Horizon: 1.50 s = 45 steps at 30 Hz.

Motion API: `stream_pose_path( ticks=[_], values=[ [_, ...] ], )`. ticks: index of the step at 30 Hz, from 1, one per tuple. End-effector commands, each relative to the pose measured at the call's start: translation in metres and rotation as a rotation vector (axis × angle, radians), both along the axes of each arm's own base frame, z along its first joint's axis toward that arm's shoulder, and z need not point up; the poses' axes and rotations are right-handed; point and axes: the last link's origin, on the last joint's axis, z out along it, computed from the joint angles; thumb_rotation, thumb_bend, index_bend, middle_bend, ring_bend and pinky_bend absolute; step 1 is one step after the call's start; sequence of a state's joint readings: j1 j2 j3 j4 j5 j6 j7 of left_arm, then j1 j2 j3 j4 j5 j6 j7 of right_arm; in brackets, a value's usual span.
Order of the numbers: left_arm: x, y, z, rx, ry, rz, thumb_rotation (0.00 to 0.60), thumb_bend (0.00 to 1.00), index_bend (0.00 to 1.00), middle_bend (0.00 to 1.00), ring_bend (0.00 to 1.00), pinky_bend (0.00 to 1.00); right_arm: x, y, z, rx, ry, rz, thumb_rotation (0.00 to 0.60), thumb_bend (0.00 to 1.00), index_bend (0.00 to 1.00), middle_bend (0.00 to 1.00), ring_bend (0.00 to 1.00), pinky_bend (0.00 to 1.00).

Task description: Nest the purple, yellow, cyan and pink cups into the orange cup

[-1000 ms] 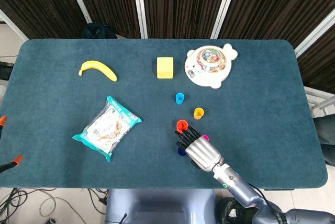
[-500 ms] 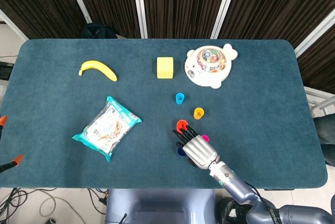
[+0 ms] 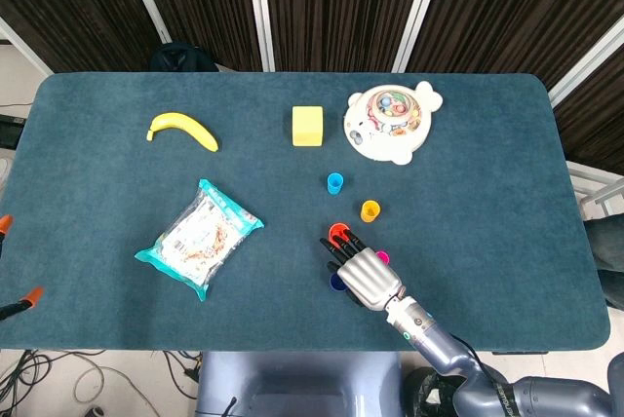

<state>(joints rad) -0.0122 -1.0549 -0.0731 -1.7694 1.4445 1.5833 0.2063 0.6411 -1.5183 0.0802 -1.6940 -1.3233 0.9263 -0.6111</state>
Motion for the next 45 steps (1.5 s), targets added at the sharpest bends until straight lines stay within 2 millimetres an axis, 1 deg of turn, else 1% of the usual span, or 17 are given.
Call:
stream_pose_path(
  ticks=[1,10,16,19,27,32,37,40,45],
  values=[
    [0.0,0.0,0.0,0.0,-0.002,0.0,0.6,0.0,0.05,0.01,0.0,0.06,0.0,0.0,-0.001,0.0,0.001,0.0,0.6,0.44,0.39,0.0,0.05,0.05],
    [0.0,0.0,0.001,0.005,-0.01,0.0,0.6,0.0,0.05,0.01,0.0,0.06,0.004,-0.001,-0.002,-0.001,-0.003,0.001,0.6,0.46,0.44,0.0,0.06,0.05],
    [0.0,0.0,0.001,0.007,-0.012,0.001,0.6,0.0,0.05,0.01,0.0,0.06,0.006,-0.003,0.001,-0.009,-0.006,0.0,0.6,0.46,0.44,0.0,0.06,0.05],
    [0.0,0.0,0.002,0.009,-0.012,0.001,0.6,0.0,0.05,0.01,0.0,0.06,0.009,-0.007,0.008,-0.024,-0.017,-0.002,0.6,0.46,0.44,0.0,0.06,0.05],
    [0.0,0.0,0.001,0.008,-0.012,0.0,0.6,0.0,0.05,0.01,0.0,0.06,0.019,-0.018,0.035,-0.053,-0.053,-0.029,0.6,0.46,0.44,0.0,0.06,0.05],
    [0.001,-0.001,0.001,0.008,-0.012,-0.001,0.6,0.0,0.05,0.01,0.0,0.06,0.027,-0.034,0.049,-0.069,-0.057,-0.045,0.6,0.46,0.44,0.0,0.06,0.05],
    [0.0,-0.001,0.001,0.01,-0.012,0.0,0.6,0.0,0.05,0.01,0.0,0.06,0.035,-0.052,0.057,-0.09,-0.066,-0.073,0.6,0.46,0.44,0.0,0.06,0.05],
    [0.0,0.0,0.001,0.007,-0.012,0.002,0.6,0.0,0.05,0.01,0.0,0.06,0.038,-0.064,0.059,-0.113,-0.068,-0.093,0.6,0.46,0.44,0.0,0.06,0.05],
    [0.0,0.0,0.001,0.009,-0.013,0.0,0.6,0.0,0.05,0.01,0.0,0.06,0.04,-0.079,0.056,-0.135,-0.061,-0.129,0.6,0.46,0.44,0.0,0.06,0.05]
  ],
)
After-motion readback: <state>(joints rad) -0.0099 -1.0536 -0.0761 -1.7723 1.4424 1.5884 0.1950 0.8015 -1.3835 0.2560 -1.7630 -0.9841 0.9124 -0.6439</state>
